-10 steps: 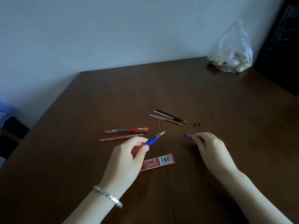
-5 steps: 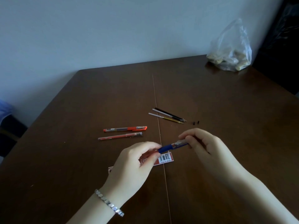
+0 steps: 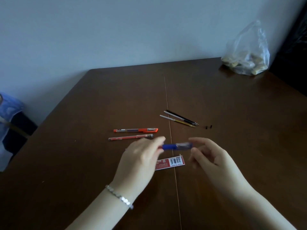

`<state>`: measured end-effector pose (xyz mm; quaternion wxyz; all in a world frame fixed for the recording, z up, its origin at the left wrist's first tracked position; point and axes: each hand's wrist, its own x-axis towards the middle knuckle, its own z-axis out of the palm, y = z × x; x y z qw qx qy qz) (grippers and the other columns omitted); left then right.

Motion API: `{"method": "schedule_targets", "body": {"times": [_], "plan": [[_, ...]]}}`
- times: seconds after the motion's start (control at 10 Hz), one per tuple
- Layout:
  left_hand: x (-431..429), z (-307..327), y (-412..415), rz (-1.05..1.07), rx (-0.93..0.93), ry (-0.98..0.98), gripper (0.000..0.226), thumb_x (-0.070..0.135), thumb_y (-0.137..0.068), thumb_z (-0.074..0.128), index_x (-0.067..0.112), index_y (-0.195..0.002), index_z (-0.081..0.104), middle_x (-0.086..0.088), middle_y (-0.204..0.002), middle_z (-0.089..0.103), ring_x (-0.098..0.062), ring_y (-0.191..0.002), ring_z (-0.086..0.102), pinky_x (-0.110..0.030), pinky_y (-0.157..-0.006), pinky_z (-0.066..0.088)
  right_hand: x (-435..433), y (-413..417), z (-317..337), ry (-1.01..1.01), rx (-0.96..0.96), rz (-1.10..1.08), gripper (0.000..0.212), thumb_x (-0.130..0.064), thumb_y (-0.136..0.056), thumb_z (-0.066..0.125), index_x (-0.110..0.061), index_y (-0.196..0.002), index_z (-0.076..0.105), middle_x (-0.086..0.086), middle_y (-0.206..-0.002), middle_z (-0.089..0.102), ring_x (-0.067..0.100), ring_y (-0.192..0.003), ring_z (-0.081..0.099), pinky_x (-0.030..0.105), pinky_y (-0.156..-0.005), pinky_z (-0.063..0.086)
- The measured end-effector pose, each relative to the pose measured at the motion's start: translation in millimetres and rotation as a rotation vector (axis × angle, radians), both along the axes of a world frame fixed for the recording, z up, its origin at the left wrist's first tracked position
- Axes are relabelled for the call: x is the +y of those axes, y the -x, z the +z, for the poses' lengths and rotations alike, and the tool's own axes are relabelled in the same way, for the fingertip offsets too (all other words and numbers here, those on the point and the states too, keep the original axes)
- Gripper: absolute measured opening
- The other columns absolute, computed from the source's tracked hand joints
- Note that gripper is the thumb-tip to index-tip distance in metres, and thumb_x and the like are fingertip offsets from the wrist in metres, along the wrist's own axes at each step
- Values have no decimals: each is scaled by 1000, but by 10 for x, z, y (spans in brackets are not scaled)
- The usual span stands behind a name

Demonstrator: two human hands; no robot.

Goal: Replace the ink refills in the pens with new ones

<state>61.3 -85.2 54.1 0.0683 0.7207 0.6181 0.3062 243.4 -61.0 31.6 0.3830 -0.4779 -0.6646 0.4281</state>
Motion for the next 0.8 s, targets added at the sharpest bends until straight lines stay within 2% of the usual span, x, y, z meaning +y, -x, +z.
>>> {"method": "schedule_targets", "body": {"times": [0.1,0.2,0.3,0.4,0.6,0.7,0.8], "plan": [[193,-81,257,124,3,27,20,11,-82,60,11,-102,64,-4,-96,67,-16,-89,61,-23,-77,46,96,-62,-50,-10,-54,-77,25,-19,-87,54,-37,-104,49,-1,-70,68,0,-63,63,11,-59,50],[344,-210,544,199,38,134,12,13,-84,58,15,-95,63,2,-95,59,-16,-89,57,-29,-77,49,151,-157,-120,7,-77,-122,21,-15,-87,56,-32,-99,58,-3,-68,68,1,-62,62,10,-57,49],[383,-371,645,209,122,227,12,15,-85,57,17,-96,62,1,-100,59,-15,-94,55,-29,-81,48,159,-200,-192,27,-108,-90,23,-11,-85,57,-33,-88,62,-4,-66,69,0,-59,61,7,-56,46],[386,-439,688,226,186,230,15,15,-85,58,18,-99,63,0,-102,61,-16,-97,54,-29,-82,48,170,-191,-227,38,-136,-57,23,-11,-85,57,-32,-86,65,-11,-64,69,0,-57,60,8,-54,46],[340,-408,635,195,241,151,23,14,-84,58,17,-107,61,0,-110,62,-16,-103,55,-29,-88,46,210,-162,-249,22,-166,-57,23,-13,-85,58,-35,-84,64,-8,-60,66,0,-58,60,8,-52,44],[263,-372,534,152,210,62,24,15,-84,58,19,-108,61,2,-111,62,-14,-103,55,-24,-88,43,294,-159,-242,20,-277,-23,24,-16,-85,57,-40,-83,59,-9,-62,64,0,-63,60,8,-56,45],[254,-274,380,130,70,156,26,21,-86,56,24,-111,58,7,-115,60,-8,-104,55,-20,-87,45,398,-136,-151,98,-423,55,15,-22,-87,55,-36,-90,59,-13,-75,63,1,-73,59,13,-61,44]]}}
